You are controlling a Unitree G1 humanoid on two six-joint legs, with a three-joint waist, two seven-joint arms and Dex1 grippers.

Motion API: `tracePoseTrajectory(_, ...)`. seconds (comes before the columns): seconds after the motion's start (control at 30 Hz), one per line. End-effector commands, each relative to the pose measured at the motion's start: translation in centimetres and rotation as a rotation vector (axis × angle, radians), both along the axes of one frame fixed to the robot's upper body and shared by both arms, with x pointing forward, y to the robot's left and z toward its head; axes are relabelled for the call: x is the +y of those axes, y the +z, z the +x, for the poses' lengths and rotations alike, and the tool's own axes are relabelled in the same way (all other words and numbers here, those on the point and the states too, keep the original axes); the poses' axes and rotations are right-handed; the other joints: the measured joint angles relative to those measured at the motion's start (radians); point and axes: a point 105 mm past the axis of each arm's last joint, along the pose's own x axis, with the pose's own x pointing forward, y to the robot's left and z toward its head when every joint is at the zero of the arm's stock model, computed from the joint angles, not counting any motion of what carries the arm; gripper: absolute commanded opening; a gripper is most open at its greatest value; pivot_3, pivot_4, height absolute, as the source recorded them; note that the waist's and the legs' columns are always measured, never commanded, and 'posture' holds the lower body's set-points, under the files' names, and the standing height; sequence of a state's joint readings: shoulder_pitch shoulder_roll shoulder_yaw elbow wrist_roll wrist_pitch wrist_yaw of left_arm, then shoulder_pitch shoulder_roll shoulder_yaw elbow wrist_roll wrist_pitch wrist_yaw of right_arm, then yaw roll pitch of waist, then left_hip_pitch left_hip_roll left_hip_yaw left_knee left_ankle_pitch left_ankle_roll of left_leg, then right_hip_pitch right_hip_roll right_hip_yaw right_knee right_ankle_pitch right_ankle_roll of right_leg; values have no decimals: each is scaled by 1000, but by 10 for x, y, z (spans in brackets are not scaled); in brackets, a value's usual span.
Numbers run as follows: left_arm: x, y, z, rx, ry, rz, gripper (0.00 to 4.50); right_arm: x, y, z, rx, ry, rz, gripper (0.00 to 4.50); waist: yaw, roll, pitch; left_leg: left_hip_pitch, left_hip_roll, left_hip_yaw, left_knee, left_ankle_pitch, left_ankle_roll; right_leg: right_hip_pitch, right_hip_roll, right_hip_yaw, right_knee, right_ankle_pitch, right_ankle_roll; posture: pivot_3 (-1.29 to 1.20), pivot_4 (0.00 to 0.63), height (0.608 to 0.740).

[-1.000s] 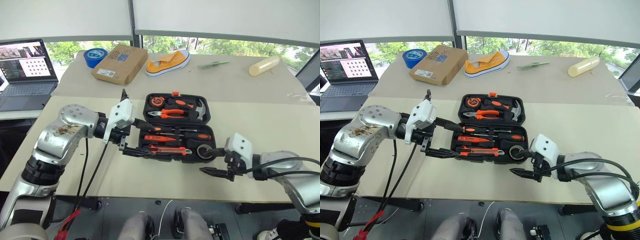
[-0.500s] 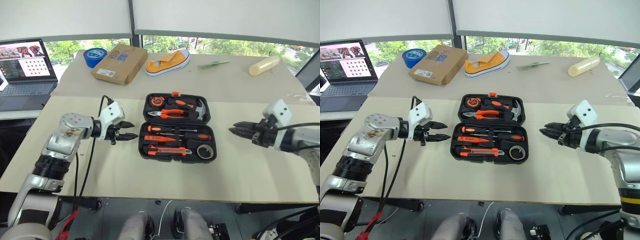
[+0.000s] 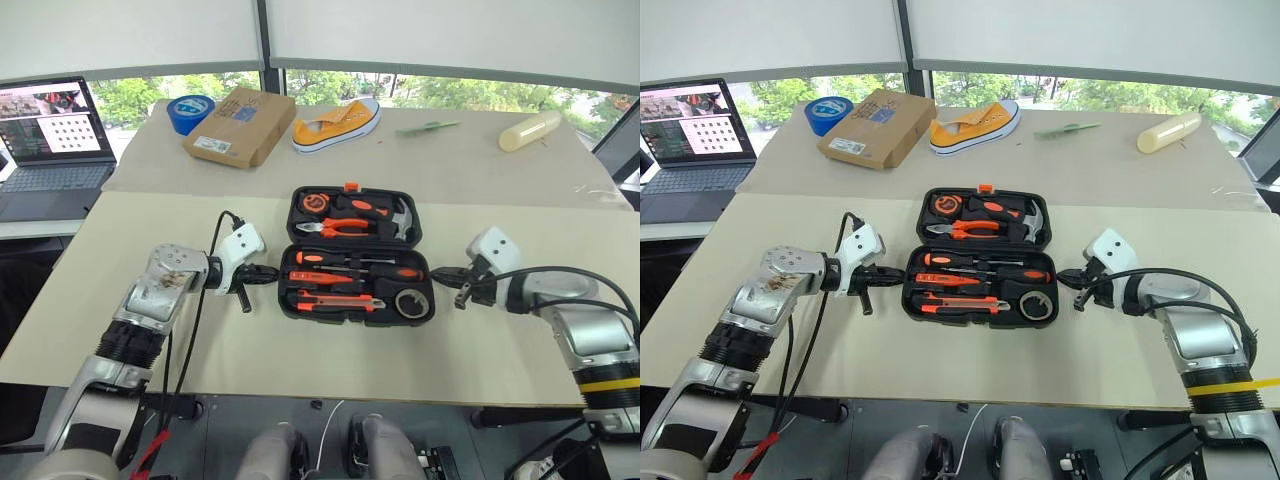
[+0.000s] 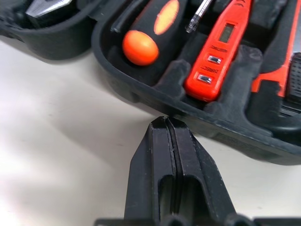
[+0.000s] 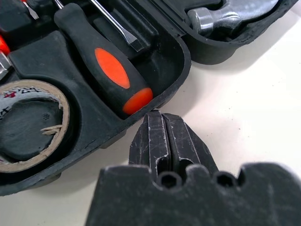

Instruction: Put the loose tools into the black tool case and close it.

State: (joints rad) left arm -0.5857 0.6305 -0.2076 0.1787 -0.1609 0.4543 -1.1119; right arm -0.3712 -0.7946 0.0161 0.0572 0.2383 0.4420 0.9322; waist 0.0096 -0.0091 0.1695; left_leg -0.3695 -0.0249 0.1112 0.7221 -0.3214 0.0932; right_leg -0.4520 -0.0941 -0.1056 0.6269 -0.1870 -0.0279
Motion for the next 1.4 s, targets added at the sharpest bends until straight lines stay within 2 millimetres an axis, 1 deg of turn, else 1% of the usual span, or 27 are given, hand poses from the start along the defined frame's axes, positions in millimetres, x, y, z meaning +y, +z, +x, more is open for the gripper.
tracePoseTrajectory(0.03, -26, 17, -23, -12, -169, -84, 59, 24, 15, -18, -33, 173, 27, 0, 0, 0, 0, 0, 0, 0, 0, 0, 0, 0, 0, 0, 0, 0, 0, 0, 150, 731)
tracePoseTrajectory(0.2, -35, 14, -44, 29, -219, -103, 59, 25, 12, -45, -3, 230, 22, 0, 4, 0, 0, 0, 0, 0, -2, 0, 0, 0, 0, -1, -1, 0, 0, 0, 150, 731)
tracePoseTrajectory(0.37, -29, 0, -59, 63, -211, -77, 59, 25, 6, -63, 12, 236, 6, 0, 2, 0, 0, 0, 0, 0, -2, 0, 0, 0, 0, 0, -1, 0, 0, 0, 150, 731)
tracePoseTrajectory(0.47, -26, -5, -65, 80, -196, -74, 59, 19, 4, -65, 6, 200, -10, 0, 2, 0, 0, 1, 0, 0, -2, 0, 0, 0, 0, 0, -1, 0, 0, 0, 150, 731)
tracePoseTrajectory(0.5, -23, -7, -65, 77, -183, -66, 59, 14, 3, -64, 1, 175, -19, 0, 2, 0, 0, 1, 0, 0, -2, 0, 0, 0, 0, 1, -1, 0, 0, 0, 150, 731)
tracePoseTrajectory(0.57, -15, -9, -61, 70, -135, -44, 59, 2, 2, -62, -3, 120, -47, 0, 3, 0, 0, 1, 0, 0, -2, 0, 0, 0, 0, 1, -1, 0, 0, 0, 150, 731)
tracePoseTrajectory(0.63, -2, -11, -52, 67, -62, -20, 59, -10, 3, -59, -4, 64, -69, 0, 4, 0, 0, 1, 0, 0, -2, 0, 0, 0, 0, 1, -1, 0, 0, 0, 150, 731)
tracePoseTrajectory(0.67, 5, -10, -49, 61, -31, -6, 301, -16, 5, -59, 2, 39, -70, 0, 5, 0, 0, 1, 0, 0, -2, 0, 0, 0, -1, 1, -1, 0, 0, 0, 150, 731)
tracePoseTrajectory(0.73, 24, -7, -42, 60, 31, 16, 796, -28, 11, -57, -2, -1, -78, 609, 4, 0, 0, 1, 0, 0, -2, 0, 0, 0, -1, 1, -1, 0, 0, 0, 150, 731)
tracePoseTrajectory(0.77, 31, -5, -41, 61, 53, 19, 1081, -33, 14, -57, -5, -16, -82, 817, 3, 0, 0, 1, 0, 0, -2, 0, 0, 0, -1, 1, -1, 0, 0, 0, 150, 731)
tracePoseTrajectory(0.8, 37, 0, -38, 70, 83, 3, 1521, -38, 18, -54, -12, -43, -75, 1219, 3, 0, 0, 1, 0, 0, -2, 0, 0, 0, -1, 1, 0, 0, 0, 0, 150, 731)
tracePoseTrajectory(0.9, 48, 14, -23, 109, 201, -73, 2558, -49, 33, -39, -31, -141, -3, 2186, 0, 0, 0, 1, 1, 0, -2, 0, 0, 0, 0, 1, 0, 0, 0, 0, 150, 731)
tracePoseTrajectory(0.97, 41, 27, -10, 183, 268, -176, 3309, -48, 44, -21, -22, -220, 105, 2851, 0, 0, 0, 1, 1, 0, -1, 0, 0, 0, 0, 1, 0, 0, 0, 0, 150, 731)
tracePoseTrajectory(1.0, 37, 31, -6, 212, 283, -208, 3757, -47, 47, -15, -13, -243, 141, 2876, 0, 0, 0, 1, 1, 0, -1, 0, 0, 1, 0, 1, 0, 0, 0, 0, 150, 731)
tracePoseTrajectory(1.03, 31, 35, -1, 240, 306, -250, 3922, -44, 50, -7, -3, -261, 180, 2876, 1, 0, 0, 1, 1, 0, 0, 0, 0, 1, 0, 1, 0, 0, 0, 0, 150, 731)
tracePoseTrajectory(1.1, 21, 44, 12, 305, 366, -333, 3922, -34, 53, 6, 18, -274, 233, 2876, 3, 0, 0, 1, 0, 0, 0, 0, 0, 2, 0, 0, 1, 0, 0, 0, 150, 731)
tracePoseTrajectory(1.17, 12, 48, 20, 359, 403, -380, 3922, -26, 55, 16, 32, -285, 262, 2876, 3, 0, 0, 0, 0, 0, 0, 0, 0, 2, 0, -2, 1, 0, 0, 0, 150, 731)
tracePoseTrajectory(1.23, 0, 47, 34, 389, 451, -401, 3922, -16, 57, 36, 50, -332, 327, 2876, -1, 0, 0, 0, 0, 0, -1, 0, 0, 2, 0, -2, 2, 0, 0, 0, 150, 731)
tracePoseTrajectory(1.3, -8, 46, 47, 393, 500, -414, 3922, -12, 55, 53, 72, -393, 358, 2876, -4, 0, 0, 0, 0, 0, -1, 0, 0, 1, 1, -3, 2, 0, 0, 0, 150, 731)
tracePoseTrajectory(1.4, -12, 43, 58, 404, 554, -433, 3922, -8, 49, 65, 93, -430, 356, 2876, -8, 0, 0, 0, -1, 0, -3, 1, -1, 1, 1, -3, 3, 0, 0, 0, 150, 731)
